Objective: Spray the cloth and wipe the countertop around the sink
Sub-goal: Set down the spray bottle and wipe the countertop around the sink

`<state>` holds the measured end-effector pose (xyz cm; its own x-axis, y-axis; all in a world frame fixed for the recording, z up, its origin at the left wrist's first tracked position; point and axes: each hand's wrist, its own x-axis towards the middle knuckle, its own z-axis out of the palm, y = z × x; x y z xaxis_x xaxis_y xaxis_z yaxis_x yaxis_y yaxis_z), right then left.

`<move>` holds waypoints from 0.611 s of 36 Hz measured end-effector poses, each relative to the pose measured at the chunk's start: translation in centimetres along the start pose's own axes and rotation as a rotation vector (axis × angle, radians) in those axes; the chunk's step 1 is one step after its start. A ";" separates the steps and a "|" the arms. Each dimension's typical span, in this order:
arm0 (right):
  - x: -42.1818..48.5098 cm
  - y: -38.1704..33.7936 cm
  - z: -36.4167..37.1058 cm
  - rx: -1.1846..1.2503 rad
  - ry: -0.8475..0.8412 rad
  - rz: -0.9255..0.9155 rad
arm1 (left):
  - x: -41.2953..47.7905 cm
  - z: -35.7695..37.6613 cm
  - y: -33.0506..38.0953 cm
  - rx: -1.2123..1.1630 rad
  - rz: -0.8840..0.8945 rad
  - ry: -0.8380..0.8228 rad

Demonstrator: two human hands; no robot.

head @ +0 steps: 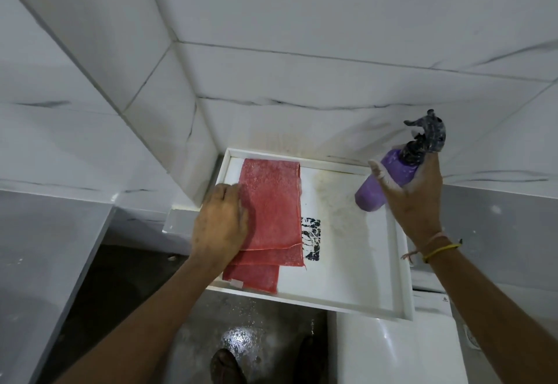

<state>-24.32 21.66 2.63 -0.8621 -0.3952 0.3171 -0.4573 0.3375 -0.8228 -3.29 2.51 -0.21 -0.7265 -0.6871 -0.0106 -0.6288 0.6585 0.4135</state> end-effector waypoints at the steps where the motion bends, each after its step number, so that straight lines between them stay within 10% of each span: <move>1: -0.1 -0.2 0.0 -0.002 0.008 0.017 | 0.6 0.1 0.6 -0.026 -0.067 0.002; 14: -13.9 -1.7 -1.6 0.199 0.250 0.288 | 7.6 1.3 3.5 -0.290 -0.576 -0.129; 22: -17.4 -4.4 -1.3 0.337 -0.034 0.443 | 5.4 -1.9 3.6 -0.778 -0.349 -0.198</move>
<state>-7.56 28.15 1.36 -0.9460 -0.3069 -0.1047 0.0474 0.1883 -0.9810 -8.93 0.56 2.95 -0.6081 -0.6969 -0.3801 -0.5087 -0.0254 0.8606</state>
